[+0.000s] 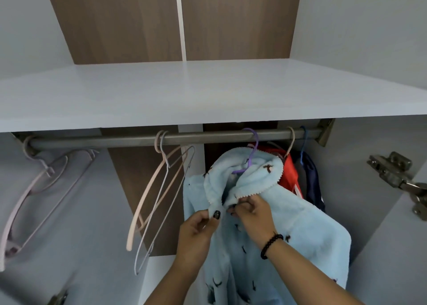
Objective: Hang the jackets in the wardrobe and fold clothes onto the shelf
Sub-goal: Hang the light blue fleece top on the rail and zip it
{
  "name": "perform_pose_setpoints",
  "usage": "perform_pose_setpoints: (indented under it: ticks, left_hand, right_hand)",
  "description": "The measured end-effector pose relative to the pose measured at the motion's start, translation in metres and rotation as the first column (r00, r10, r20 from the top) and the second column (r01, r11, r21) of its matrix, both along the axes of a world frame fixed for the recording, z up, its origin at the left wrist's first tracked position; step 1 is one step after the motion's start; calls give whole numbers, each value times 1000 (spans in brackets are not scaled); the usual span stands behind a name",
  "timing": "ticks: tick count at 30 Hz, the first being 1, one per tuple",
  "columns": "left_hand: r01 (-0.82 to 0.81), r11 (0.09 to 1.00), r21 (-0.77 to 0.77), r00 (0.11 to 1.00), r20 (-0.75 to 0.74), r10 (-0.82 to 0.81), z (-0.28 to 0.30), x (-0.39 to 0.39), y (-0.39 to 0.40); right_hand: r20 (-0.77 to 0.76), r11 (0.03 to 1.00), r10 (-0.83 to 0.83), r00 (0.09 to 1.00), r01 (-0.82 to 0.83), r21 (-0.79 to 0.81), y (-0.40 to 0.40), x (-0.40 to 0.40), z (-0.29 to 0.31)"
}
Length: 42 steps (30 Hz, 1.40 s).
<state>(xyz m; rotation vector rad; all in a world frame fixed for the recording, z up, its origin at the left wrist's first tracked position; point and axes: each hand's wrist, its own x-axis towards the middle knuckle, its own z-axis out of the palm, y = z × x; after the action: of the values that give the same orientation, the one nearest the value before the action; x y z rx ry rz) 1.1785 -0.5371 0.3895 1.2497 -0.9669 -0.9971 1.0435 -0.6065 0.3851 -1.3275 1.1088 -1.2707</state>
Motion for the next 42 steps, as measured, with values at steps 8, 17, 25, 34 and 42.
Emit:
perform_pose_setpoints:
  ticks: [8, 17, 25, 34, 42]
  left_hand:
    - [64, 997, -43, 995, 81, -60, 17, 9, -23]
    - [189, 982, 11, 982, -32, -188, 5, 11, -35]
    - [70, 996, 55, 864, 496, -88, -26, 21, -26]
    - [145, 985, -95, 866, 493, -80, -20, 1, -17]
    - [100, 995, 8, 927, 364, -96, -16, 4, -16]
  right_hand:
    - [9, 994, 109, 994, -109, -12, 0, -2, 14]
    - [-292, 990, 51, 955, -87, -112, 3, -10, 14]
    - [-904, 988, -59, 423, -105, -114, 8, -51, -11]
    - [-702, 982, -27, 712, -112, -152, 23, -21, -2]
    - [-629, 981, -93, 772, -39, -192, 27, -14, -3]
